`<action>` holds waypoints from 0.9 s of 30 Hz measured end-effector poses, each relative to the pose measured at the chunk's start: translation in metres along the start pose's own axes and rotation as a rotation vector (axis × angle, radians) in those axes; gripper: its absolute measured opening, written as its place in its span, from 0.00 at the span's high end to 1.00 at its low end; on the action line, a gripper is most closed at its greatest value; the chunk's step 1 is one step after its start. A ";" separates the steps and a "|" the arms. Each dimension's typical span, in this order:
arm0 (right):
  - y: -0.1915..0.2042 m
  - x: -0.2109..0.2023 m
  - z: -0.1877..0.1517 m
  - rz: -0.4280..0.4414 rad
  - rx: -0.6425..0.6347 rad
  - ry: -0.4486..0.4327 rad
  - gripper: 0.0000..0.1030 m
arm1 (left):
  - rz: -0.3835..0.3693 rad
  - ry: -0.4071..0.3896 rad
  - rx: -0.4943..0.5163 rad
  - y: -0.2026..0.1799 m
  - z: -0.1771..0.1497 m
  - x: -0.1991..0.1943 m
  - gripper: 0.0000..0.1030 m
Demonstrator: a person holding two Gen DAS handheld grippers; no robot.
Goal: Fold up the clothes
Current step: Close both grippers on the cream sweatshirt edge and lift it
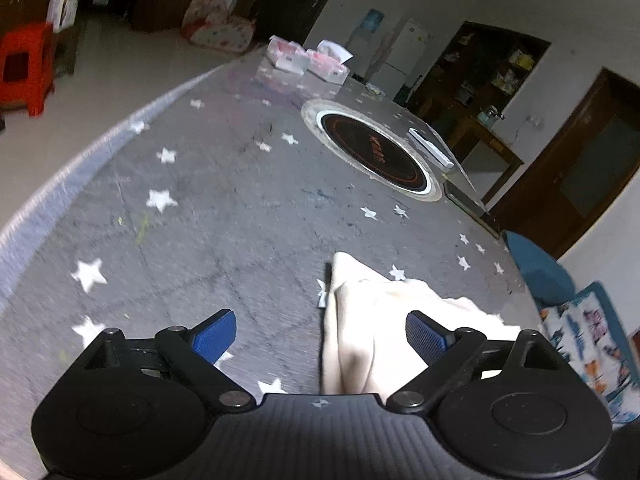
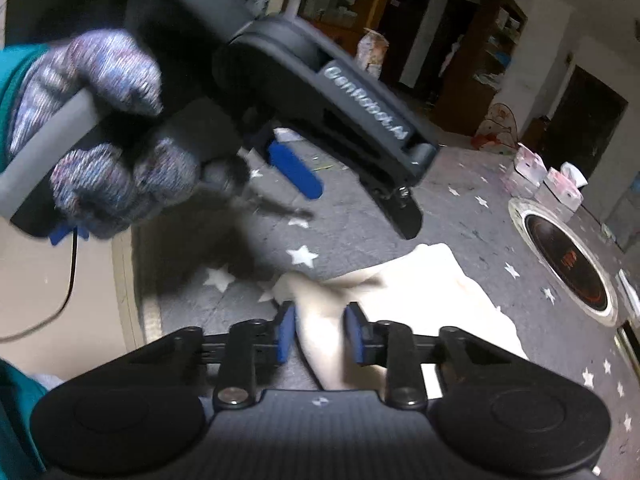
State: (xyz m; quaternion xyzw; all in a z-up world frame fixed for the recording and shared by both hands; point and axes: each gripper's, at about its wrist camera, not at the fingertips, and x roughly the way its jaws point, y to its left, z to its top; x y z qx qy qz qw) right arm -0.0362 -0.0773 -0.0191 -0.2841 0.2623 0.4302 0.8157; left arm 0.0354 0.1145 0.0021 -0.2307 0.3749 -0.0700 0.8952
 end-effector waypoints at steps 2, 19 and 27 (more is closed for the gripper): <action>-0.007 -0.002 0.000 0.013 0.043 -0.012 0.81 | -0.016 0.009 -0.046 0.003 0.002 0.003 0.09; -0.059 -0.039 -0.010 0.084 0.315 -0.169 0.88 | -0.184 0.146 -0.281 0.005 0.001 0.041 0.29; -0.060 -0.044 -0.016 0.103 0.325 -0.185 0.89 | -0.236 0.200 -0.364 0.010 -0.005 0.060 0.76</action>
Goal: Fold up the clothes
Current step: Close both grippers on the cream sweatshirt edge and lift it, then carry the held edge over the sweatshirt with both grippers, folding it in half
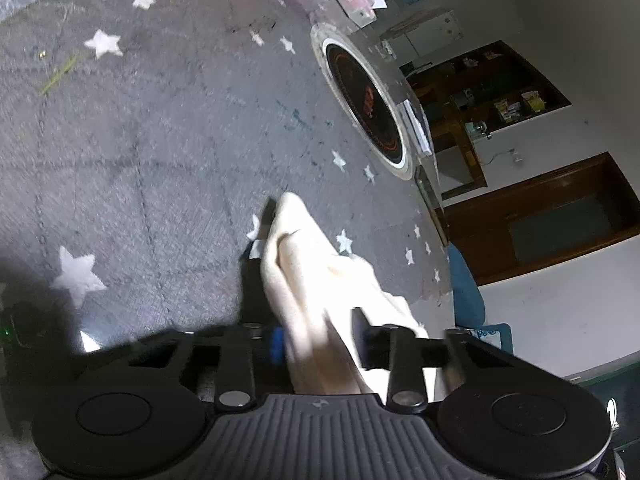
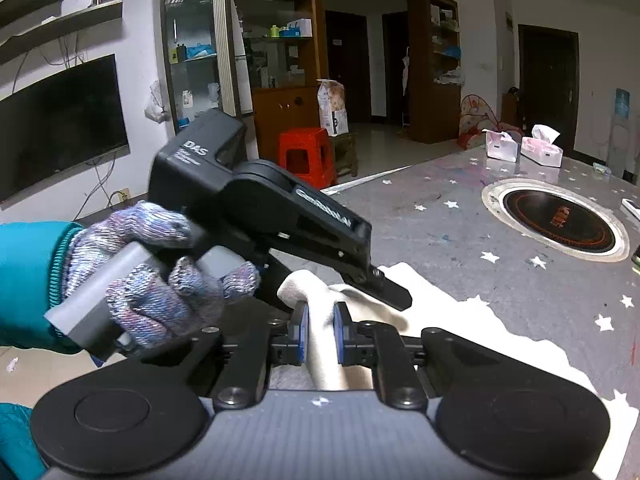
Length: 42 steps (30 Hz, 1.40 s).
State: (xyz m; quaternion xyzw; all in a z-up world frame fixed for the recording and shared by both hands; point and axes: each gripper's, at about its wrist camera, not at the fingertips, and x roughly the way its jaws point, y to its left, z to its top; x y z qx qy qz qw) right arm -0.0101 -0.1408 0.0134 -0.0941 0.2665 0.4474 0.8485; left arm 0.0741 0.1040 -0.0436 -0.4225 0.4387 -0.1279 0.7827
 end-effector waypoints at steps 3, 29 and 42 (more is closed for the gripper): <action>0.001 0.000 -0.004 0.002 0.012 0.009 0.83 | 0.010 -0.002 0.020 -0.001 -0.001 0.001 0.80; -0.149 -0.066 -0.085 -0.436 0.538 0.027 0.49 | 0.069 -0.008 0.157 -0.016 -0.006 0.003 0.80; -0.147 -0.062 -0.083 -0.388 0.605 0.005 0.70 | 0.087 -0.009 0.197 -0.021 -0.008 0.005 0.80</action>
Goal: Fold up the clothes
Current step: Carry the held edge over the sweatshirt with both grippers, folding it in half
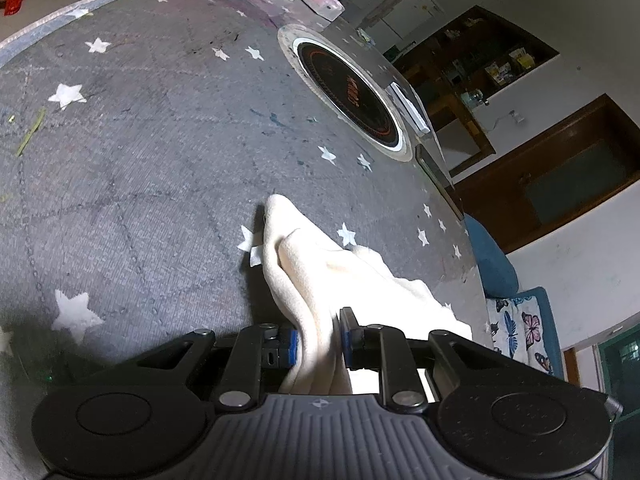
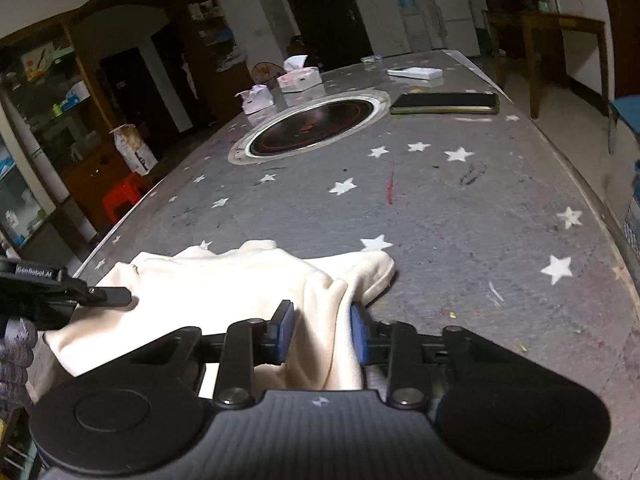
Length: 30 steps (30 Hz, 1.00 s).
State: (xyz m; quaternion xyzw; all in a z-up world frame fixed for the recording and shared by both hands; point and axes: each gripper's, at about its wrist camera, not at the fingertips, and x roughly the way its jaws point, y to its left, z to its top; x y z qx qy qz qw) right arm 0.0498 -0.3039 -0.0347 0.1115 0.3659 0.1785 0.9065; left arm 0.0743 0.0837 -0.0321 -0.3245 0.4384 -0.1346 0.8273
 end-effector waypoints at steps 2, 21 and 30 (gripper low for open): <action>-0.001 0.000 0.000 0.002 0.010 0.002 0.70 | 0.008 -0.002 0.014 -0.002 0.000 0.000 0.80; 0.015 -0.018 0.007 -0.004 -0.044 -0.064 0.89 | 0.061 -0.026 0.149 -0.028 0.000 -0.004 0.83; 0.015 -0.035 0.014 -0.037 -0.072 -0.124 0.90 | 0.032 -0.033 0.244 -0.062 0.003 -0.001 0.84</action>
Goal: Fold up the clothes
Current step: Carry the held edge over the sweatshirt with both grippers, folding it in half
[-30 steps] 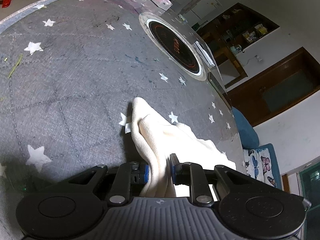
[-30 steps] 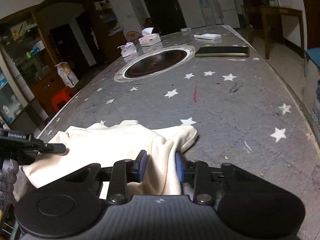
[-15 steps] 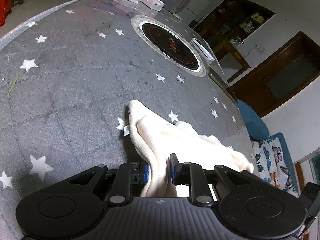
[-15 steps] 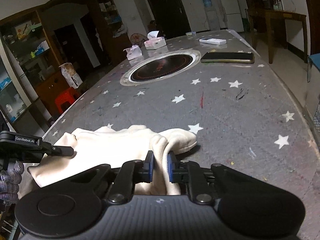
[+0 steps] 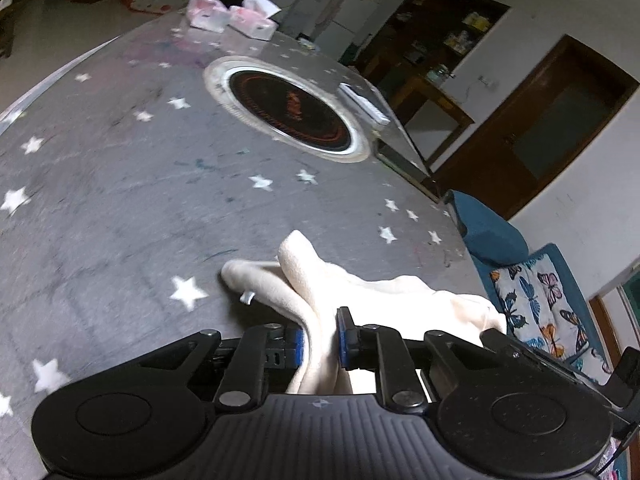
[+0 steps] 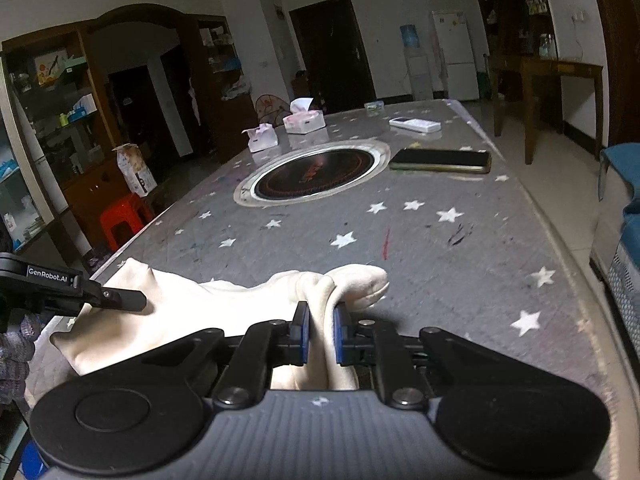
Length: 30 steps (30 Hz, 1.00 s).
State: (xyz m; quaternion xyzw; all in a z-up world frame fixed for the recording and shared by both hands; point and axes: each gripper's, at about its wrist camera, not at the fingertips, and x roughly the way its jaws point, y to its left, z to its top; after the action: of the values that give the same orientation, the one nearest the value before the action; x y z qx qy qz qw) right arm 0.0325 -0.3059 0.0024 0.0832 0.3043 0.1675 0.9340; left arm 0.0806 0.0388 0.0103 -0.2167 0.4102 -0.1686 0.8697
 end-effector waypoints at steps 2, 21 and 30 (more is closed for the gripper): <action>-0.002 -0.003 0.002 -0.010 -0.005 -0.008 0.90 | -0.005 0.003 0.016 -0.007 0.003 0.004 0.84; -0.040 -0.021 0.034 -0.112 0.011 -0.093 0.90 | -0.036 0.027 0.125 -0.069 0.035 0.049 0.84; -0.070 -0.021 0.046 -0.181 0.011 -0.096 0.90 | -0.047 0.043 0.155 -0.098 0.041 0.082 0.84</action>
State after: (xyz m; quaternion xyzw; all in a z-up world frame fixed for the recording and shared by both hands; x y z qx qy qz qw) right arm 0.0622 -0.3811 0.0324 0.0686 0.2663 0.0765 0.9584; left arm 0.1514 -0.0728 0.0320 -0.1546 0.4092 -0.2250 0.8706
